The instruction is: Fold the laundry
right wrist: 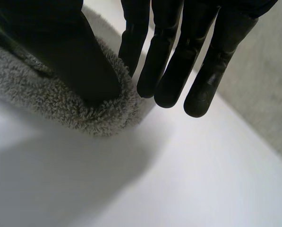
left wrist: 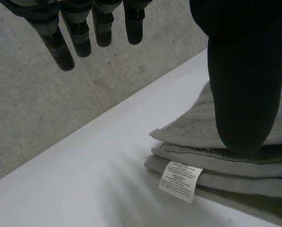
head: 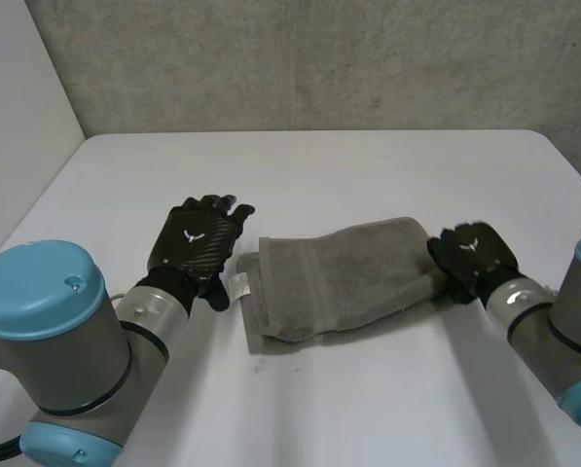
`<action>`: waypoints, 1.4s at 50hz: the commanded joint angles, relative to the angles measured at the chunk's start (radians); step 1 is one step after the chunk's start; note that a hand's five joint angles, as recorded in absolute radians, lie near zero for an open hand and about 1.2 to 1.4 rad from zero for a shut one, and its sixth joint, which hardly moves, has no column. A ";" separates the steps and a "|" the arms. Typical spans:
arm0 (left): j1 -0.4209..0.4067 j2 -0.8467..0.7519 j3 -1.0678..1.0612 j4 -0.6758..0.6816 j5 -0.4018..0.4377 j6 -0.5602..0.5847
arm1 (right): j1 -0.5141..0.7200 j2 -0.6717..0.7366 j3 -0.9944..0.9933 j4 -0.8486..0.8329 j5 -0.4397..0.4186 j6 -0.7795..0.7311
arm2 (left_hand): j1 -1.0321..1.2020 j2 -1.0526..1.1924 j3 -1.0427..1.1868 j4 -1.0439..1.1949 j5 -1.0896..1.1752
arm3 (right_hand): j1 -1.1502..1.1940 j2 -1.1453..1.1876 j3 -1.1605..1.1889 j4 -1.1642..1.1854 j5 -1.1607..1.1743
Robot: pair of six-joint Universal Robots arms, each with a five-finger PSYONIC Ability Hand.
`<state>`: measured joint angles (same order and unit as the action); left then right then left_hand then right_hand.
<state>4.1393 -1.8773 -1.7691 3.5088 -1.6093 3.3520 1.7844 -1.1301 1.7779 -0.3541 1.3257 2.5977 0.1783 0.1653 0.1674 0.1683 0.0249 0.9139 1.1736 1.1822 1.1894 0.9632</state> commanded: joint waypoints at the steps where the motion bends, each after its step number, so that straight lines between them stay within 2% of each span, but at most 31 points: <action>1: 0.001 0.007 0.000 -0.004 -0.004 -0.002 | 0.255 -0.030 -0.141 -0.006 0.009 -0.064 | -0.003 0.010 0.008 0.007 -0.024 | 0.482 0.223 0.214 0.207 0.258; 2: 0.002 0.009 -0.001 -0.005 -0.007 -0.002 | 0.256 -0.030 -0.141 -0.006 0.009 -0.064 | -0.003 0.010 0.008 0.007 -0.024 | 0.482 0.223 0.214 0.207 0.258; 4: 0.007 0.012 -0.007 -0.005 -0.009 -0.002 | 0.369 -0.007 -0.175 -0.019 0.000 -0.077 | -0.003 0.010 0.008 0.007 -0.024 | 0.482 0.223 0.214 0.207 0.258; 5: 0.013 0.018 -0.016 -0.005 -0.006 -0.003 | 0.369 -0.007 -0.175 -0.019 0.000 -0.077 | -0.003 0.010 0.008 0.007 -0.024 | 0.482 0.223 0.214 0.207 0.258; 7: 0.021 0.029 -0.026 -0.004 -0.006 -0.002 | 0.462 0.054 -0.187 -0.057 -0.016 -0.083 | -0.003 0.010 0.008 0.007 -0.024 | 0.482 0.223 0.214 0.207 0.258; 8: 0.033 0.038 -0.030 -0.004 -0.011 -0.002 | 0.463 0.055 -0.187 -0.057 -0.016 -0.083 | -0.003 0.010 0.008 0.007 -0.024 | 0.482 0.223 0.214 0.207 0.258; 10: 0.045 0.047 -0.032 -0.005 -0.012 -0.003 | 0.539 0.125 -0.186 -0.095 -0.031 -0.099 | -0.003 0.010 0.008 0.007 -0.024 | 0.482 0.223 0.214 0.207 0.258; 15: 0.071 0.061 -0.032 -0.008 -0.015 -0.005 | 0.576 0.197 -0.189 -0.105 -0.034 -0.123 | -0.003 0.010 0.008 0.007 -0.024 | 0.482 0.223 0.214 0.207 0.258; 19: 0.079 0.061 -0.024 -0.008 -0.014 -0.025 | 0.576 0.167 -0.192 -0.105 -0.029 -0.105 | -0.003 0.010 0.008 0.007 -0.024 | 0.482 0.223 0.214 0.207 0.258; 20: 0.079 0.061 -0.024 -0.008 -0.014 -0.025 | 0.575 0.127 -0.190 -0.105 -0.029 -0.090 | -0.003 0.010 0.008 0.007 -0.024 | 0.350 0.090 0.081 0.074 0.126; 21: 0.079 0.061 -0.020 -0.008 -0.014 -0.034 | 0.575 0.127 -0.190 -0.105 -0.029 -0.090 | -0.003 0.010 0.008 0.007 -0.024 | 0.348 0.089 0.080 0.073 0.124; 23: 0.076 0.061 -0.013 -0.008 -0.012 -0.048 | 0.550 0.055 -0.186 -0.102 -0.023 -0.012 | -0.003 0.010 0.008 0.007 -0.024 | -0.384 -0.644 -0.653 -0.660 -0.608; 24: 0.073 0.063 -0.004 -0.008 -0.011 -0.061 | 0.550 0.055 -0.186 -0.101 -0.023 -0.011 | -0.003 0.010 0.008 0.007 -0.024 | -0.389 -0.648 -0.657 -0.664 -0.612; 25: 0.073 0.063 -0.004 -0.008 -0.011 -0.062 | 0.517 0.023 -0.187 -0.092 -0.014 0.043 | -0.003 0.010 0.008 0.007 -0.024 | -0.723 -0.982 -0.991 -0.998 -0.947; 28: 0.064 0.063 0.026 -0.008 -0.007 -0.089 | 0.455 -0.037 -0.184 -0.062 -0.010 0.167 | 0.000 0.013 0.011 0.010 -0.021 | -0.739 -0.999 -1.008 -1.015 -0.963; 29: 0.056 0.063 0.046 -0.011 -0.006 -0.104 | 0.455 -0.037 -0.184 -0.062 -0.009 0.168 | 0.000 0.013 0.011 0.010 -0.021 | -0.739 -0.999 -1.008 -1.015 -0.963; 31: 0.039 0.061 0.071 -0.016 -0.006 -0.120 | 0.403 -0.111 -0.189 0.010 -0.009 0.302 | 0.006 0.019 0.017 0.016 -0.015 | -0.739 -0.999 -1.008 -1.015 -0.963; 32: 0.019 0.053 0.097 -0.025 -0.004 -0.140 | 0.403 -0.111 -0.189 0.010 -0.009 0.303 | 0.009 0.022 0.020 0.019 -0.012 | -0.739 -0.999 -1.008 -1.015 -0.963; 34: 0.000 0.046 0.129 -0.039 -0.004 -0.161 | 0.328 -0.151 -0.202 0.099 -0.009 0.418 | 0.012 0.025 0.023 0.022 -0.009 | -0.739 -0.999 -1.008 -1.015 -0.963; 42: -0.079 -0.071 0.307 -0.151 0.026 -0.314 | 0.225 -0.131 -0.274 0.268 -0.023 0.562 | 0.041 0.054 0.052 0.051 0.020 | -0.739 -0.999 -1.008 -1.015 -0.963; 46: -0.108 -0.209 0.399 -0.230 0.026 -0.339 | 0.224 -0.062 -0.304 0.271 -0.025 0.556 | 0.038 0.051 0.049 0.048 0.017 | -0.739 -0.999 -1.008 -1.015 -0.963; 51: -0.100 -0.292 0.413 -0.249 0.016 -0.341 | 0.225 0.041 -0.351 0.280 -0.031 0.556 | 0.032 0.045 0.043 0.042 0.011 | -0.739 -0.999 -1.008 -1.015 -0.963; 53: -0.091 -0.308 0.410 -0.249 0.009 -0.341 | 0.237 0.119 -0.376 0.277 -0.048 0.550 | 0.027 0.039 0.037 0.036 0.005 | -0.739 -0.999 -1.008 -1.015 -0.963; 61: -0.044 -0.338 0.349 -0.254 -0.009 -0.319 | 0.242 0.279 -0.451 0.277 -0.063 0.484 | 0.021 0.034 0.031 0.031 -0.001 | -0.739 -0.999 -1.008 -1.015 -0.963; 65: -0.044 -0.338 0.330 -0.254 -0.018 -0.286 | 0.242 0.299 -0.463 0.277 -0.045 0.435 | 0.024 0.036 0.034 0.034 0.002 | -0.739 -0.999 -1.008 -1.015 -0.963; 70: -0.044 -0.321 0.335 -0.257 -0.032 -0.174 | 0.242 0.285 -0.468 0.277 -0.013 0.343 | 0.018 0.031 0.029 0.028 -0.004 | -0.739 -0.999 -1.008 -1.015 -0.963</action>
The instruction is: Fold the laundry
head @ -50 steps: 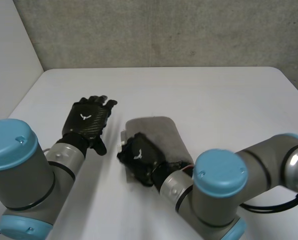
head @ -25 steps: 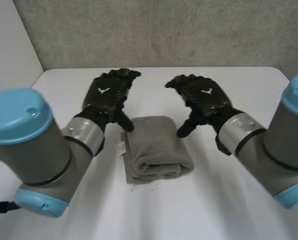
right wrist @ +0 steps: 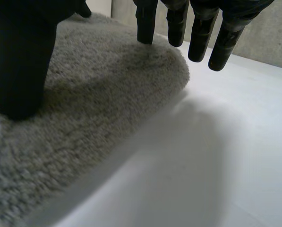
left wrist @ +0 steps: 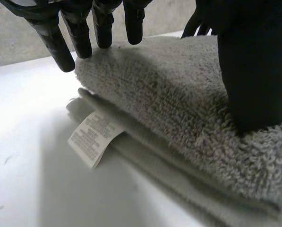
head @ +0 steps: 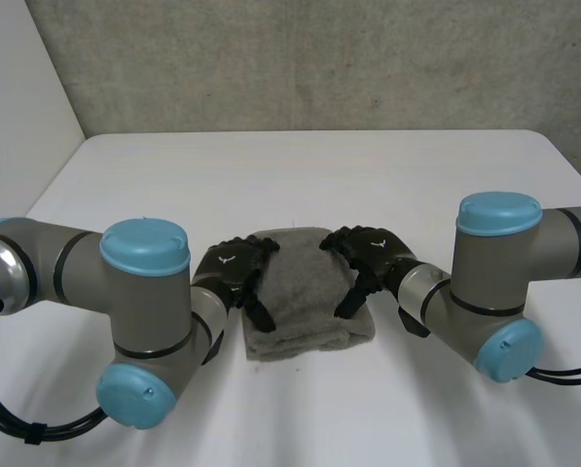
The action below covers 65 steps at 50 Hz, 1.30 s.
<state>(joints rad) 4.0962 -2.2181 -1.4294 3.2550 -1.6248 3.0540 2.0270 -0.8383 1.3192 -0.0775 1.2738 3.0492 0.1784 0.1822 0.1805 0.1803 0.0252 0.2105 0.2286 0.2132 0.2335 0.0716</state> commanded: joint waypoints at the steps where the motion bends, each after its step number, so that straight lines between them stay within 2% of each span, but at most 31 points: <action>1: 0.000 0.020 -0.005 -0.003 -0.017 0.124 | -0.002 -0.024 -0.012 0.002 0.067 -0.136 | 0.017 0.014 0.015 0.016 -0.004 | -0.036 -0.054 -0.039 -0.059 -0.072; 5: -0.004 0.096 0.003 -0.009 -0.018 0.161 | -0.002 -0.088 -0.018 0.002 0.133 -0.171 | 0.017 0.014 0.015 0.016 -0.004 | -0.036 -0.054 -0.039 -0.059 -0.072; 7: -0.005 0.133 0.004 -0.011 -0.018 0.160 | -0.010 -0.180 -0.020 0.002 0.179 -0.181 | 0.017 0.014 0.015 0.016 -0.004 | -0.036 -0.054 -0.039 -0.059 -0.072; 10: -0.005 0.217 0.016 -0.034 -0.018 0.158 | -0.014 -0.231 -0.023 0.002 0.197 -0.181 | 0.017 0.014 0.015 0.016 -0.004 | -0.036 -0.054 -0.039 -0.059 -0.072; 14: 0.003 0.310 0.056 -0.084 -0.018 0.157 | -0.016 -0.379 -0.050 0.007 0.219 -0.173 | 0.017 0.014 0.015 0.016 -0.004 | -0.036 -0.054 -0.039 -0.059 -0.072; 16: 0.039 0.397 0.110 -0.171 -0.018 0.157 | -0.021 -0.421 -0.064 0.018 0.230 -0.173 | 0.009 0.005 0.007 0.007 -0.013 | -0.036 -0.054 -0.039 -0.059 -0.072; 17: 0.039 0.397 0.110 -0.172 -0.018 0.157 | -0.030 -0.454 -0.081 0.037 0.246 -0.174 | 0.009 0.005 0.007 0.007 -0.013 | -0.036 -0.054 -0.039 -0.059 -0.072; 19: 0.126 0.475 0.161 -0.275 -0.014 0.157 | -0.050 -0.482 -0.100 0.064 0.262 -0.175 | 0.009 0.005 0.007 0.007 -0.013 | -0.036 -0.054 -0.039 -0.059 -0.072; 20: 0.127 0.476 0.161 -0.276 -0.013 0.157 | -0.071 -0.504 -0.112 0.091 0.275 -0.175 | 0.009 0.005 0.007 0.007 -0.013 | -0.036 -0.054 -0.039 -0.059 -0.072; 21: 0.165 0.507 0.185 -0.326 -0.009 0.157 | -0.088 -0.521 -0.117 0.117 0.277 -0.168 | 0.006 0.002 0.004 0.004 -0.016 | -0.036 -0.054 -0.039 -0.059 -0.072; 25: 0.202 0.561 0.228 -0.446 0.008 0.157 | -0.091 -0.538 -0.120 0.151 0.277 -0.161 | 0.000 -0.004 -0.002 -0.002 -0.021 | -0.036 -0.054 -0.039 -0.059 -0.072; 27: 0.204 0.566 0.231 -0.454 0.019 0.155 | -0.088 -0.541 -0.121 0.160 0.277 -0.155 | 0.000 -0.004 -0.002 -0.002 -0.021 | -0.036 -0.054 -0.039 -0.059 -0.072; 34: 0.210 0.581 0.234 -0.454 0.062 0.129 | -0.088 -0.570 -0.120 0.223 0.268 -0.095 | 0.000 -0.004 -0.002 -0.002 -0.021 | -0.036 -0.054 -0.039 -0.059 -0.072; 44: 0.210 0.591 0.230 -0.460 0.092 0.022 | -0.087 -0.597 -0.103 0.240 0.230 -0.043 | 0.000 -0.004 -0.002 -0.002 -0.021 | -0.036 -0.054 -0.039 -0.059 -0.072; 55: 0.243 0.623 0.221 -0.472 0.092 0.019 | -0.097 -0.683 -0.090 0.242 0.230 -0.043 | 0.000 -0.004 -0.002 -0.002 -0.021 | -0.036 -0.054 -0.039 -0.059 -0.072; 65: 0.237 0.682 0.196 -0.488 0.092 0.019 | -0.085 -0.722 -0.074 0.243 0.230 -0.043 | 0.000 -0.004 -0.002 -0.002 -0.021 | -0.036 -0.054 -0.039 -0.059 -0.072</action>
<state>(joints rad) 4.3360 -1.5777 -1.2182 2.7724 -1.5325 3.0717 1.9371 -1.5349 1.2374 0.1653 1.5033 3.0061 0.1783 0.1672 0.1680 0.1694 0.0252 0.2104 0.2286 0.2132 0.2335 0.0661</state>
